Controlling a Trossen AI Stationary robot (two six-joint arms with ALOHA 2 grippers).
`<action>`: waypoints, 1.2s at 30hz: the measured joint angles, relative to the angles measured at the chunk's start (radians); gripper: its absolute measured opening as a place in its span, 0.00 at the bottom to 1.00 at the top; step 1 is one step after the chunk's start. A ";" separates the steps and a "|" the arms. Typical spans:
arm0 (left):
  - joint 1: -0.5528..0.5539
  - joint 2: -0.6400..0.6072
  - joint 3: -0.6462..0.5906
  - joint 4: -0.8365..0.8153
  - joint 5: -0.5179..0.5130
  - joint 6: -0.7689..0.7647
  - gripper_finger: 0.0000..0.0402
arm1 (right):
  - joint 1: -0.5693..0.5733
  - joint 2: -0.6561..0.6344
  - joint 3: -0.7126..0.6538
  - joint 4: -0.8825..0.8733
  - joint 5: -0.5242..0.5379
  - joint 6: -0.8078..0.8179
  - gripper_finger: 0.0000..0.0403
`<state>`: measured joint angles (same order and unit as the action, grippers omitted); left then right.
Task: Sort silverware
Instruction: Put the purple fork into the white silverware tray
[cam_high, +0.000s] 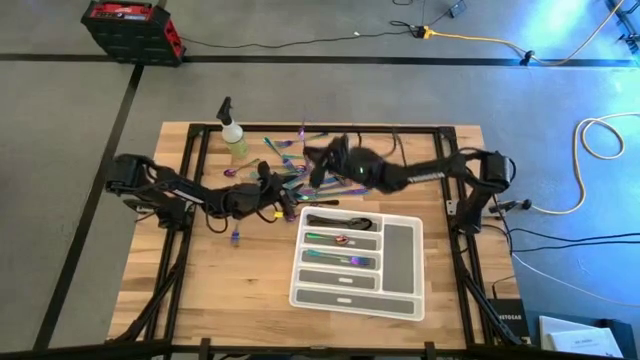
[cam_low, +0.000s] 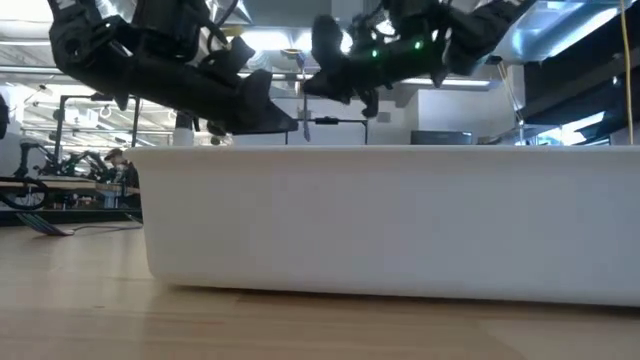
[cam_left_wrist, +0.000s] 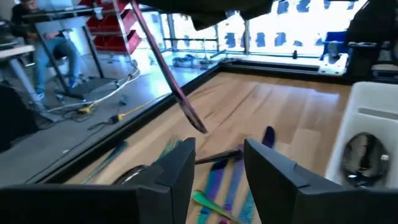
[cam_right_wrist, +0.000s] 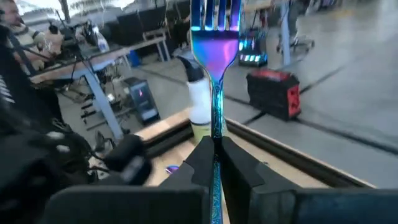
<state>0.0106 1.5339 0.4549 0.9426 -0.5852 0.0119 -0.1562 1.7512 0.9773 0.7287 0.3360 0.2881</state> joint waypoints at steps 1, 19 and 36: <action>-0.002 0.014 0.004 0.015 0.000 -0.002 0.31 | 0.028 0.000 -0.002 0.022 0.045 -0.022 0.00; -0.020 0.065 0.037 0.142 -0.010 0.022 0.31 | 0.195 -0.001 -0.003 0.202 0.334 -0.197 0.00; -0.019 0.065 0.041 0.222 -0.006 0.017 0.31 | 0.196 0.000 -0.003 0.202 0.334 -0.170 0.00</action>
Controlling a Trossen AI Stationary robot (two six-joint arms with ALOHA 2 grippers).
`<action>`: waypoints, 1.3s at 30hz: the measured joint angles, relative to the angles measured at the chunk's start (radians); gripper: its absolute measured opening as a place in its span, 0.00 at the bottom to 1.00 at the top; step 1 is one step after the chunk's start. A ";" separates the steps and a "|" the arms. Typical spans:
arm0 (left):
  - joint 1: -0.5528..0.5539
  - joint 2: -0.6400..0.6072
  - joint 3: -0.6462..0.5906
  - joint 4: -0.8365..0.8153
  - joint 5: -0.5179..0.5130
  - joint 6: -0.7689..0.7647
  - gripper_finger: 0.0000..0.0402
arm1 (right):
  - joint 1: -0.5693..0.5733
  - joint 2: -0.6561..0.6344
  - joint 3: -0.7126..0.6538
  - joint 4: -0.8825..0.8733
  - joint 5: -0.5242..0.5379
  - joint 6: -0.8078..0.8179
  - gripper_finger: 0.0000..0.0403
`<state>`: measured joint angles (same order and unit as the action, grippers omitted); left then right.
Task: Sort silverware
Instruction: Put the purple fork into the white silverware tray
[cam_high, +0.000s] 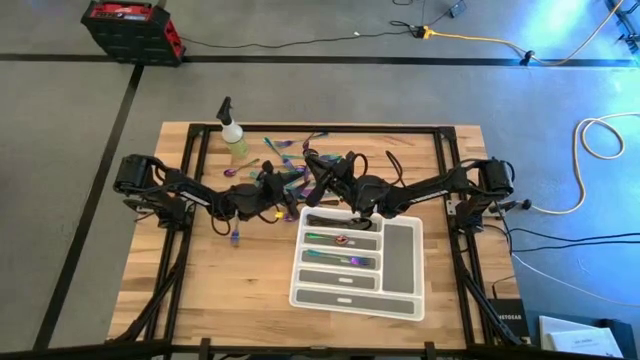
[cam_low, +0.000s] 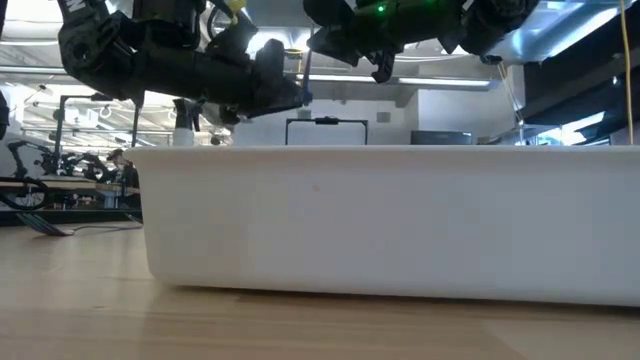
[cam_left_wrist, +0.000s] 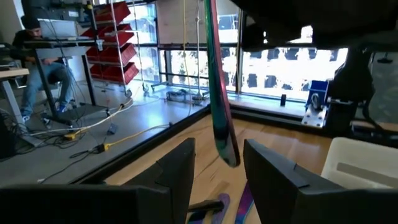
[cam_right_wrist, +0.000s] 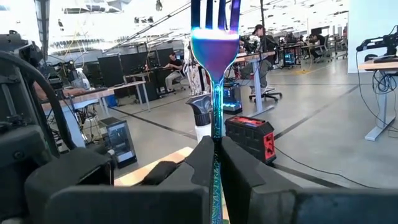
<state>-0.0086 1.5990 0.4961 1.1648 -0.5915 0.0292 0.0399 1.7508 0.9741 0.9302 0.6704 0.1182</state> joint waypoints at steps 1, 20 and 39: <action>0.001 0.000 0.006 0.000 0.000 0.000 0.31 | 0.000 0.000 0.000 0.000 0.000 0.000 0.00; 0.010 -0.002 0.039 -0.021 -0.014 0.049 0.03 | 0.000 0.000 0.000 -0.011 -0.009 0.007 0.00; 0.010 -0.002 0.039 -0.026 -0.049 0.061 0.00 | 0.022 0.000 0.000 -0.039 0.003 -0.014 0.10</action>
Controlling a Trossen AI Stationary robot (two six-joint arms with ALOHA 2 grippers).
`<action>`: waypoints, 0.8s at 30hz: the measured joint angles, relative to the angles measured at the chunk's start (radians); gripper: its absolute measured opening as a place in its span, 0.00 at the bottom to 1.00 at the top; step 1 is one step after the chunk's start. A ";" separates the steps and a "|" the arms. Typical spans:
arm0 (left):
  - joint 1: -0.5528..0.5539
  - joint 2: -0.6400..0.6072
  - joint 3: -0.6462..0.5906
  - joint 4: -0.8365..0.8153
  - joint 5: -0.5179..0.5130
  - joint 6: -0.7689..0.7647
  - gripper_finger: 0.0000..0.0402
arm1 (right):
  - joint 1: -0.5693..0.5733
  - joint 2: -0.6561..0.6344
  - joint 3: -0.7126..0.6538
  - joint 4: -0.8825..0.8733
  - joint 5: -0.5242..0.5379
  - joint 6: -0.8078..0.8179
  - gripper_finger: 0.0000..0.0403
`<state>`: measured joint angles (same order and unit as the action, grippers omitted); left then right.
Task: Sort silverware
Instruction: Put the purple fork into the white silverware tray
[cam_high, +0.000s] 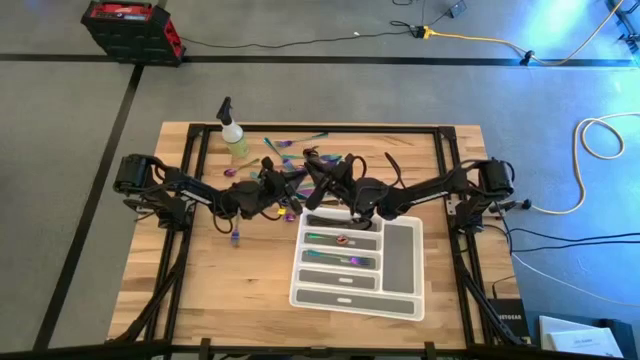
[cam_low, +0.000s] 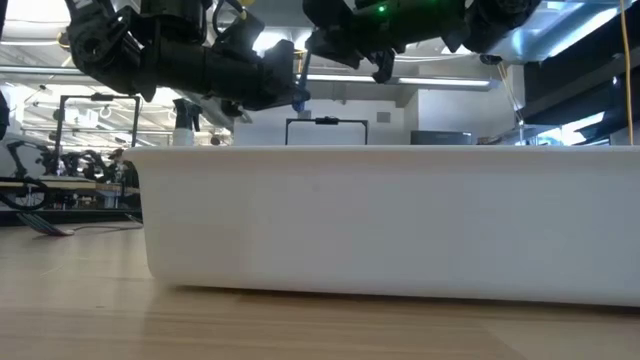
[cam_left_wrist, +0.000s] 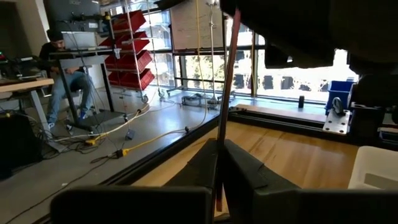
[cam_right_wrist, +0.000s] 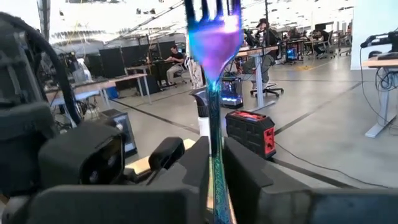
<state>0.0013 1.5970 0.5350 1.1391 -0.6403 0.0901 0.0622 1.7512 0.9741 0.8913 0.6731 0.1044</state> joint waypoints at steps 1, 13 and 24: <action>0.000 0.000 0.000 0.001 0.000 0.001 0.00 | 0.005 0.000 0.000 -0.002 0.007 -0.012 0.12; 0.001 -0.005 0.000 -0.006 0.003 0.075 0.00 | 0.070 -0.021 0.000 -0.019 0.308 -0.340 0.25; 0.028 -0.181 0.009 -0.406 0.218 0.048 0.00 | 0.144 -0.187 0.000 -0.567 0.676 -0.446 0.25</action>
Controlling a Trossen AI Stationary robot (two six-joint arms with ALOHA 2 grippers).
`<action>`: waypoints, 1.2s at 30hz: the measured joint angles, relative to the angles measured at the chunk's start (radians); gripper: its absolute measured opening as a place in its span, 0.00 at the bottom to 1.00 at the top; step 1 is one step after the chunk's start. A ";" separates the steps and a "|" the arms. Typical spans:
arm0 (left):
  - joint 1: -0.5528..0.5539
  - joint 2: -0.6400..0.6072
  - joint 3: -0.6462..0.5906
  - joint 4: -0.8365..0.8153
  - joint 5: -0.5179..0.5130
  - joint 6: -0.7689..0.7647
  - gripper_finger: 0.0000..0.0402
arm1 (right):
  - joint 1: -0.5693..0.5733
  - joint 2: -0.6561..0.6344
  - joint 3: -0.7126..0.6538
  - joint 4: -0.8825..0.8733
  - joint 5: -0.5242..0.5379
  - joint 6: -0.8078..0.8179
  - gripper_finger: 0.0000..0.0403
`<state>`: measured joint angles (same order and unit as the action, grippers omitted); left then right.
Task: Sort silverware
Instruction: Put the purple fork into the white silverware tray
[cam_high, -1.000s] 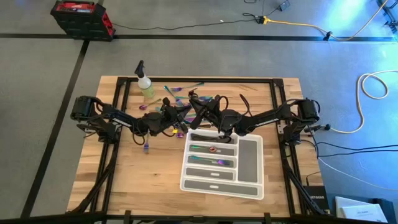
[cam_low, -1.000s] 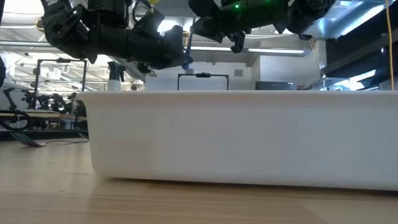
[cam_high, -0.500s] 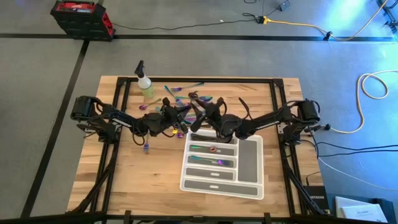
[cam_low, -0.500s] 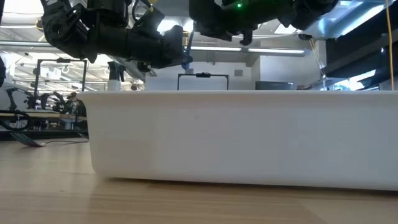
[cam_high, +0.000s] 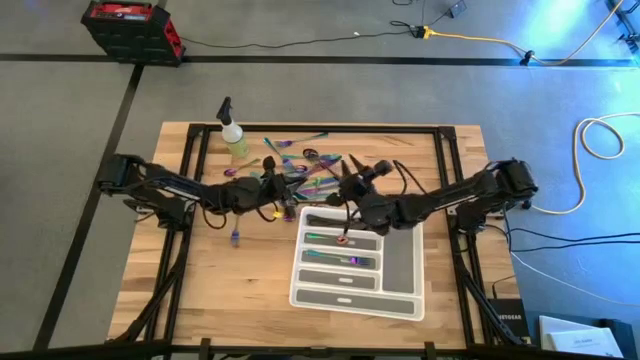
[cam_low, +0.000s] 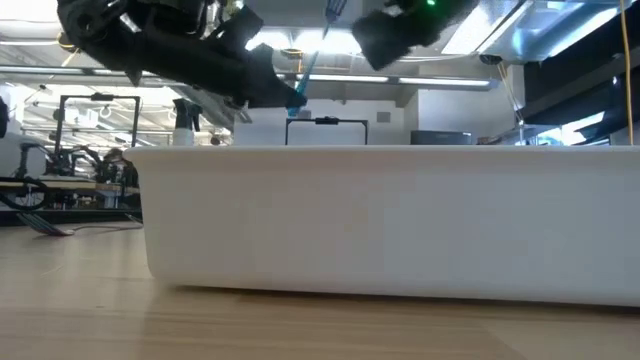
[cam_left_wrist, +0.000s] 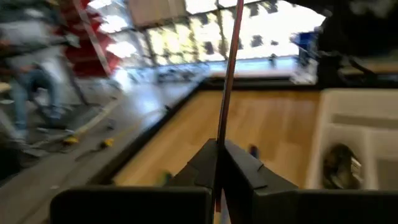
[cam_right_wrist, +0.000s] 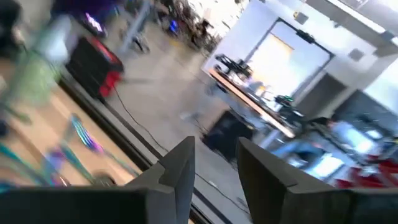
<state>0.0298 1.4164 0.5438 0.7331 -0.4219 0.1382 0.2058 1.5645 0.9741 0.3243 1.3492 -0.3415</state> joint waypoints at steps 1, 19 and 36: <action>0.008 -0.015 0.012 -0.066 0.048 -0.016 0.00 | 0.001 -0.014 0.000 -0.091 0.012 0.042 0.25; 0.029 0.088 0.484 -0.915 0.709 -0.189 0.00 | -0.018 -0.210 0.000 -1.617 0.025 1.233 0.25; -0.032 0.531 0.845 -1.427 0.828 -0.184 0.00 | -0.018 -0.208 0.000 -1.687 -0.025 1.258 0.25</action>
<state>-0.0018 1.9472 1.3886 -0.6942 0.4060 -0.0458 0.1879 1.3563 0.9737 -1.3625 1.3237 0.9169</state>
